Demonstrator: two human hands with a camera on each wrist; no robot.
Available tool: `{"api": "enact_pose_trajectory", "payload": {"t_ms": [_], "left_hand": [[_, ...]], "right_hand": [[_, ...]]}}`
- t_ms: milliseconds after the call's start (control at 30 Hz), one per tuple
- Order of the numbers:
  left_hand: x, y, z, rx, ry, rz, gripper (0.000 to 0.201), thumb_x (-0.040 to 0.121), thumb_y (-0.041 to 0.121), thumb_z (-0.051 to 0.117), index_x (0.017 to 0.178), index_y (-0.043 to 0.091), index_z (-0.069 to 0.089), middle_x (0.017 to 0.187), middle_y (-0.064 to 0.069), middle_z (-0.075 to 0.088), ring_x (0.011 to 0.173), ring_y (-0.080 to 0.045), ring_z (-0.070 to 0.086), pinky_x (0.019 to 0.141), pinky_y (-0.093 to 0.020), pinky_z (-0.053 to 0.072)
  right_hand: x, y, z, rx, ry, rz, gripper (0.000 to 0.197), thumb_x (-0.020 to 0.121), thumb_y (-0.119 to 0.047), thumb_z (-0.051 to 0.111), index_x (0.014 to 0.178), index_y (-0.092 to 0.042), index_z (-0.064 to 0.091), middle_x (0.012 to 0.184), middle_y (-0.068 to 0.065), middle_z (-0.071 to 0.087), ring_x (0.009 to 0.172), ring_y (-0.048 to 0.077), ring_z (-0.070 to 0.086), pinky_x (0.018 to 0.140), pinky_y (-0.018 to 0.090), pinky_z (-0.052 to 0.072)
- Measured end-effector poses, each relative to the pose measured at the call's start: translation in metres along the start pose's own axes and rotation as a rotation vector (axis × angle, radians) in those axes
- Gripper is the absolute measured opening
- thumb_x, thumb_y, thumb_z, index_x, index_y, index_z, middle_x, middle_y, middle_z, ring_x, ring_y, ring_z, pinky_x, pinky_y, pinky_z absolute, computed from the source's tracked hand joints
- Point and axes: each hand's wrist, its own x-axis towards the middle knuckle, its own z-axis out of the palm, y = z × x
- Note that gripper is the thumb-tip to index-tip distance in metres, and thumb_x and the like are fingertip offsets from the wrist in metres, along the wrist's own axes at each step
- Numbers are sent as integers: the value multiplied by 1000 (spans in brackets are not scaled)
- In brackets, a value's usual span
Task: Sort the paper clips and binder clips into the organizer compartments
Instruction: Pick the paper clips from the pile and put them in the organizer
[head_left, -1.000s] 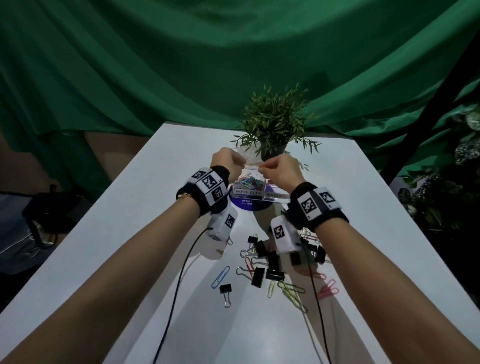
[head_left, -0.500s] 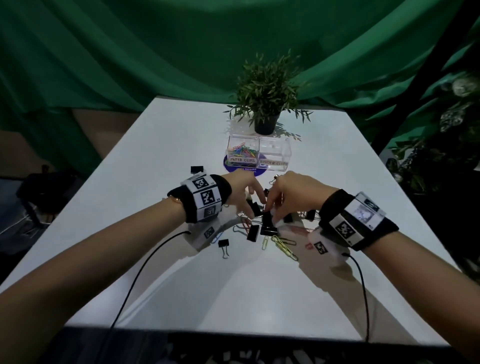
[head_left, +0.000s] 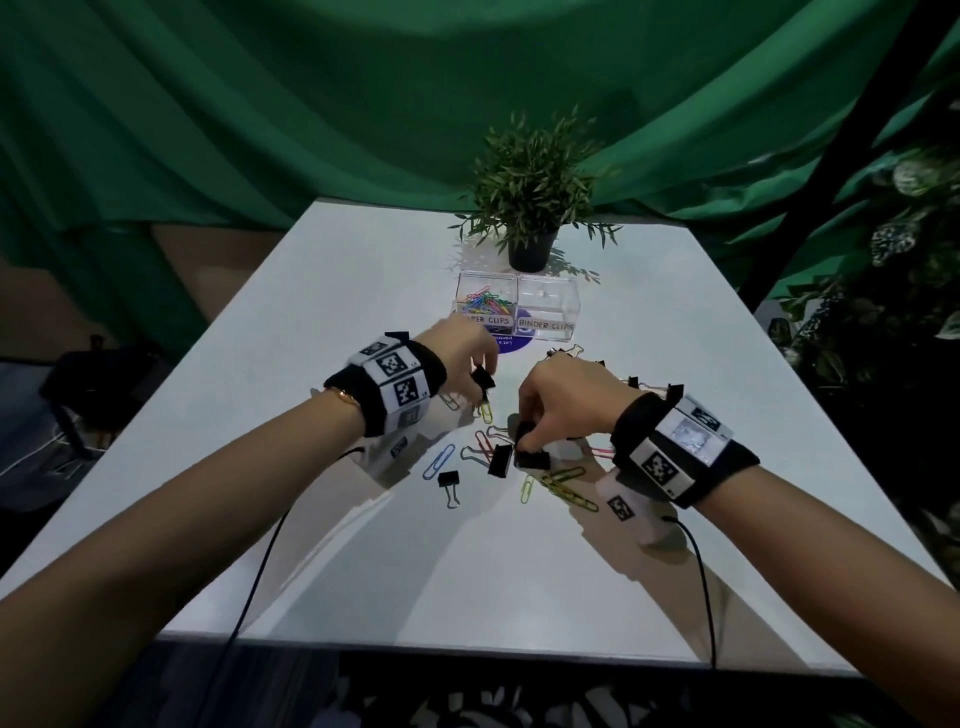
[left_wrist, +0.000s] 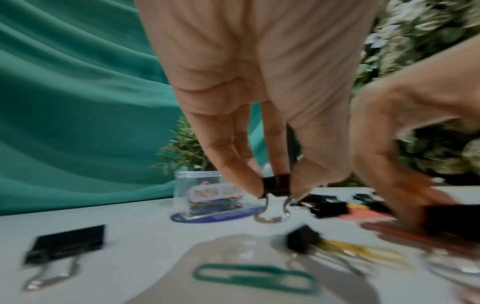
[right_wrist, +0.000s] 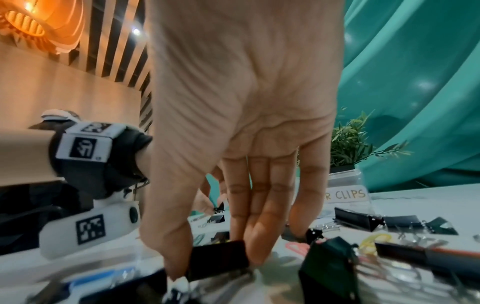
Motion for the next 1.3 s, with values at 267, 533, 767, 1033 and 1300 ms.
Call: {"api": "enact_pose_trajectory", "payload": {"t_ms": [267, 533, 767, 1033, 1300], "left_hand": [[16, -26, 6, -12, 35, -113, 25, 79, 13, 71, 105, 10, 71, 109, -10, 70, 98, -27, 64, 81, -30, 49], [16, 3, 10, -134, 41, 26, 28, 82, 29, 72, 107, 16, 69, 100, -2, 67, 82, -14, 57, 75, -28, 50], [40, 46, 12, 108, -50, 188, 25, 81, 19, 72, 106, 23, 72, 108, -3, 66, 100, -22, 62, 76, -31, 49], [48, 34, 17, 126, 47, 223, 30, 89, 21, 61, 119, 20, 63, 119, -3, 60, 115, -24, 55, 85, -38, 51], [43, 51, 27, 228, -120, 335, 29, 88, 27, 62, 115, 24, 69, 108, -12, 54, 105, -32, 50, 82, -43, 51]], "right_hand": [[11, 44, -25, -26, 194, 266, 30, 71, -40, 73, 88, -16, 71, 94, 6, 70, 86, 27, 64, 64, 28, 43], [0, 40, -16, -35, 173, 366, 51, 63, -62, 75, 73, -14, 61, 76, 2, 63, 76, 25, 60, 60, 27, 41], [-15, 35, -11, -59, -5, 417, 36, 63, -39, 80, 74, -13, 58, 77, 3, 60, 70, 24, 58, 58, 25, 41], [-31, 68, -15, -107, 17, 522, 31, 68, -32, 78, 88, -11, 68, 86, 5, 63, 77, 26, 60, 58, 23, 41], [-32, 54, -3, 77, 179, 230, 25, 71, -42, 75, 96, -38, 72, 82, -9, 62, 81, 16, 57, 51, 21, 30]]}}
